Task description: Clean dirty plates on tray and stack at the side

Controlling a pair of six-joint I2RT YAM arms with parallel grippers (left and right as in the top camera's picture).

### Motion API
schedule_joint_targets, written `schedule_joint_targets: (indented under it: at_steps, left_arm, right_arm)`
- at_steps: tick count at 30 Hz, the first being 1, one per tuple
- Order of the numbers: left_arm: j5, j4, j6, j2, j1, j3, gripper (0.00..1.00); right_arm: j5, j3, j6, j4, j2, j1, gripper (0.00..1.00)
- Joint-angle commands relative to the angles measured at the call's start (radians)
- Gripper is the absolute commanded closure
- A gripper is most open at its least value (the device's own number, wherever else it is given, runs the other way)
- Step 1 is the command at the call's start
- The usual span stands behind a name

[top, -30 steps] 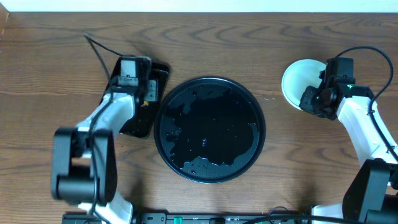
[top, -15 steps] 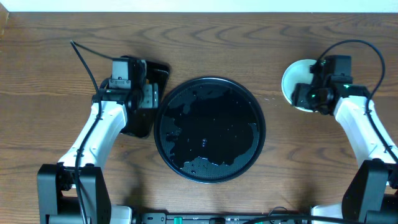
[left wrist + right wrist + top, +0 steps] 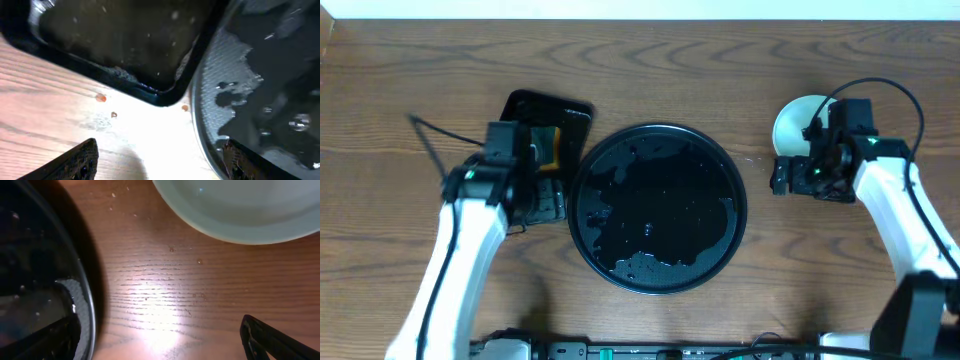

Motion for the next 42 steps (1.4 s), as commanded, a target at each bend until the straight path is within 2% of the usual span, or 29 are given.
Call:
schedule_joint_targets:
  at_steps: [1,10,16,20,21,22,42]
  left_arm:
    - [0.002,0.0,0.007,-0.135,0.004,-0.017,0.19]
    - [0.016,0.037,0.043,-0.599,0.003,-0.176,0.18]
    - [0.021,0.058,0.032,-0.794,0.003,-0.218,0.17]
    - [0.021,0.08,0.032,-0.817,0.003,-0.218,0.17]
    - [0.021,0.084,0.032,-0.815,0.003,-0.218,0.09]
    - [0.021,0.08,0.032,-0.815,0.003,-0.218,0.08]
    - [0.021,0.075,0.032,-0.814,0.003,-0.218,0.07]
  right_arm:
    - [0.047,-0.012,0.023,-0.003,-0.133,0.009,0.01]
    - [0.119,-0.195,0.019,0.084,-0.565,0.013,0.01]
    - [0.145,-0.298,0.019,0.09,-0.808,0.014,0.01]
    - [0.145,-0.303,0.019,0.06,-0.893,0.014,0.01]
    - [0.145,-0.303,0.019,0.052,-0.904,0.014,0.01]
    - [0.145,-0.303,0.019,0.044,-0.913,0.014,0.01]
    - [0.145,-0.304,0.019,-0.056,-0.913,0.014,0.01]
